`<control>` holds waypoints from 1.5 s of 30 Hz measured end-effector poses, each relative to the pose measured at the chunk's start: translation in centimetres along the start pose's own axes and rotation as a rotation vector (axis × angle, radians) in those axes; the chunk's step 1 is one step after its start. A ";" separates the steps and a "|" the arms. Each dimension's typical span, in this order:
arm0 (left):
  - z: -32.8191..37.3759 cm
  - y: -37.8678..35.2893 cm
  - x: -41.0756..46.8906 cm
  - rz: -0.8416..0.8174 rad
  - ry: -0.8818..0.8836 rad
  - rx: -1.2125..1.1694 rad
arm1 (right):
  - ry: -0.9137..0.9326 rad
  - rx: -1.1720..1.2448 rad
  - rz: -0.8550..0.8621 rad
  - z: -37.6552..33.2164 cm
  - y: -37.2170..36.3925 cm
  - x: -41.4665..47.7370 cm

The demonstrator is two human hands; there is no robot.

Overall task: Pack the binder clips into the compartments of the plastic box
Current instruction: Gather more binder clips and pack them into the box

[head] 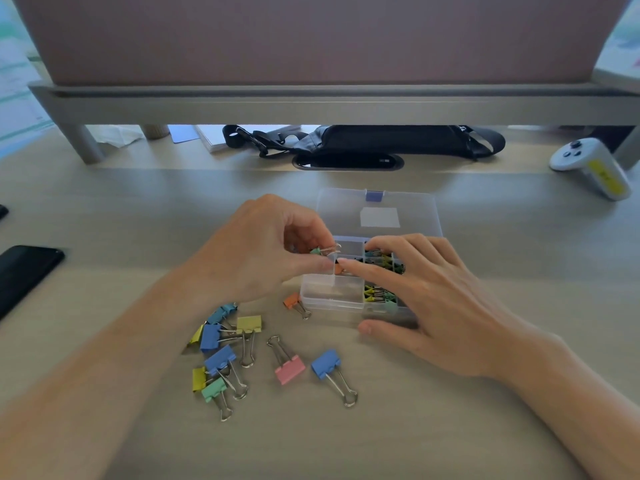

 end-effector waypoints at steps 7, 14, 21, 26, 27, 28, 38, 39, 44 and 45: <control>-0.7 -0.1 0.1 0.010 0.047 -0.114 | 0.001 0.011 -0.006 0.0 0.0 0.0; -0.5 -0.1 0.0 0.026 0.053 -0.182 | 0.013 0.022 -0.013 -0.1 0.2 -0.1; -0.3 0.1 0.3 0.108 0.057 -0.233 | 0.012 0.150 0.114 0.2 1.0 -0.2; 0.7 -1.3 0.4 0.036 0.024 -0.176 | -0.111 0.488 0.335 1.7 3.2 0.1; 0.9 -1.5 0.4 0.032 0.013 -0.145 | -0.140 0.556 0.360 1.9 3.6 0.4; 1.2 -1.7 0.4 0.031 -0.001 -0.108 | -0.161 0.605 0.362 2.0 3.6 0.7; 1.5 -2.5 0.8 0.005 -0.044 0.056 | -0.176 0.707 0.281 1.2 2.7 2.5; 1.6 -2.5 0.9 0.004 -0.048 0.059 | -0.175 0.701 0.284 1.1 2.7 2.5; 1.6 -1.8 0.9 0.018 -0.082 0.065 | -0.198 0.655 0.274 1.3 2.6 2.4; 1.5 -1.6 1.0 0.019 -0.082 0.081 | -0.199 0.641 0.273 1.3 2.5 2.4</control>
Point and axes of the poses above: each hand's wrist, its own x-axis towards the middle knuckle, its own y-axis out of the back of the hand, z = x × y, the point moved 8 cm from there along x, towards the middle knuckle, and after that the axes turned 8 degrees about -y, right-handed, at the moved point
